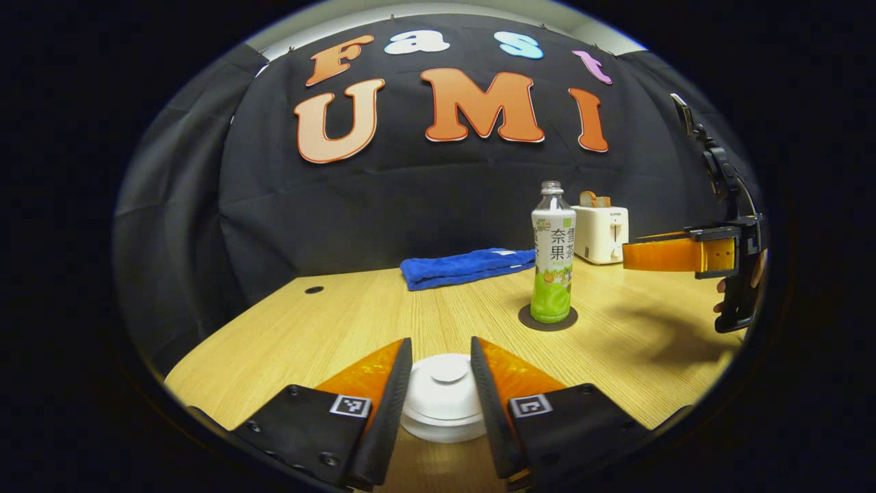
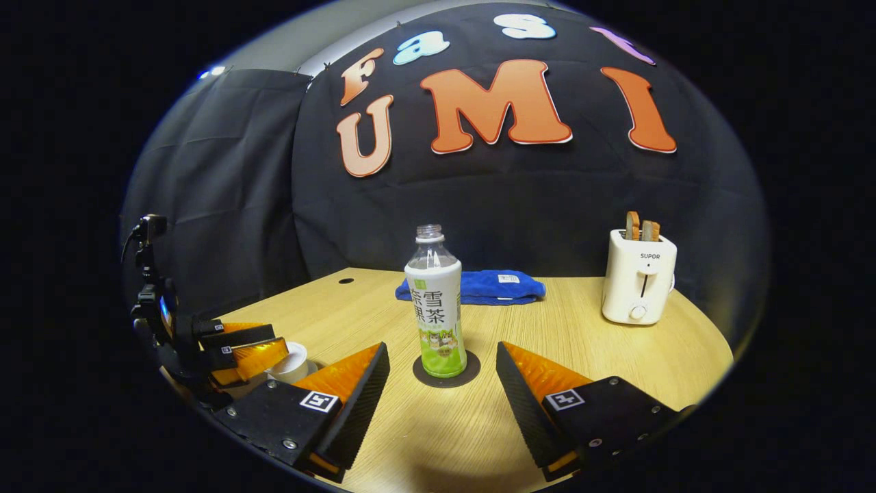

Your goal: Open the teacup lid with one hand, grasp the water bottle and pour water into the teacup with the other hand; after pouring, place the water bottle on the coaster and then close the teacup lid.

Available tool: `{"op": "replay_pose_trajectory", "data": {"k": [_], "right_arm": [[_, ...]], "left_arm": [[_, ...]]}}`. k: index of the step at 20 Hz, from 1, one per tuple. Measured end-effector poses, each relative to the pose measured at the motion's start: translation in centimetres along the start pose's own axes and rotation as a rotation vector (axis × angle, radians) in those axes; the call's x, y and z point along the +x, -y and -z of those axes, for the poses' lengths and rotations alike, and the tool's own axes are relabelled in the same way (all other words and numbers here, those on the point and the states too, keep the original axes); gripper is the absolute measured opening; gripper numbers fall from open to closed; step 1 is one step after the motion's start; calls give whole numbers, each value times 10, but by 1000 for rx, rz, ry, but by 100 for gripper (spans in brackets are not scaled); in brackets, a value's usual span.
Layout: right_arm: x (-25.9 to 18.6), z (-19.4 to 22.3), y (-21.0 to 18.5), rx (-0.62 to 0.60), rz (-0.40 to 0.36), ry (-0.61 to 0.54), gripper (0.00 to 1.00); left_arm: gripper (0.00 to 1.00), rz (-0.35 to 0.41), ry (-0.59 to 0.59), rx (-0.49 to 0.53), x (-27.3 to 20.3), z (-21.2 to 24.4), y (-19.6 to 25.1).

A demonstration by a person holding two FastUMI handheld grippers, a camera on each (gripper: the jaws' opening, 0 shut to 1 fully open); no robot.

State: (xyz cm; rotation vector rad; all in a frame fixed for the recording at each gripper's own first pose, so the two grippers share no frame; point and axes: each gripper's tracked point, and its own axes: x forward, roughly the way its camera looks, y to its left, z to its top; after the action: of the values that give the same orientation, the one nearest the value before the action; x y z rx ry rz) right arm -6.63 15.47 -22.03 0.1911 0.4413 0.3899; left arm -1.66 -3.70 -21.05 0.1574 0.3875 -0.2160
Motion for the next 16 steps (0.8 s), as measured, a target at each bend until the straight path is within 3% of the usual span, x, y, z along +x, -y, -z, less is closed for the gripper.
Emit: {"op": "replay_pose_trajectory", "data": {"k": [2, 3, 5, 8, 9, 16], "right_arm": [[-7, -10, -2, 7, 5, 27, 94], [-12, -17, -3, 10, 11, 46, 94], [-21, -29, -2, 9, 30, 85, 95], [-33, -46, -2, -29, 69, 138, 95], [-37, -52, -2, -41, 85, 156, 95], [-61, -77, -21, -35, 103, 217, 96]], "left_arm": [[70, -22, 39, 3, -2, -14, -4], [82, -35, 55, 0, -4, -22, -6], [88, -57, 90, -13, -8, -39, -10], [88, -65, 154, -47, -14, -69, -13], [82, -69, 172, -64, -16, -79, -14], [96, -93, 281, -154, -33, -136, -17]]}}
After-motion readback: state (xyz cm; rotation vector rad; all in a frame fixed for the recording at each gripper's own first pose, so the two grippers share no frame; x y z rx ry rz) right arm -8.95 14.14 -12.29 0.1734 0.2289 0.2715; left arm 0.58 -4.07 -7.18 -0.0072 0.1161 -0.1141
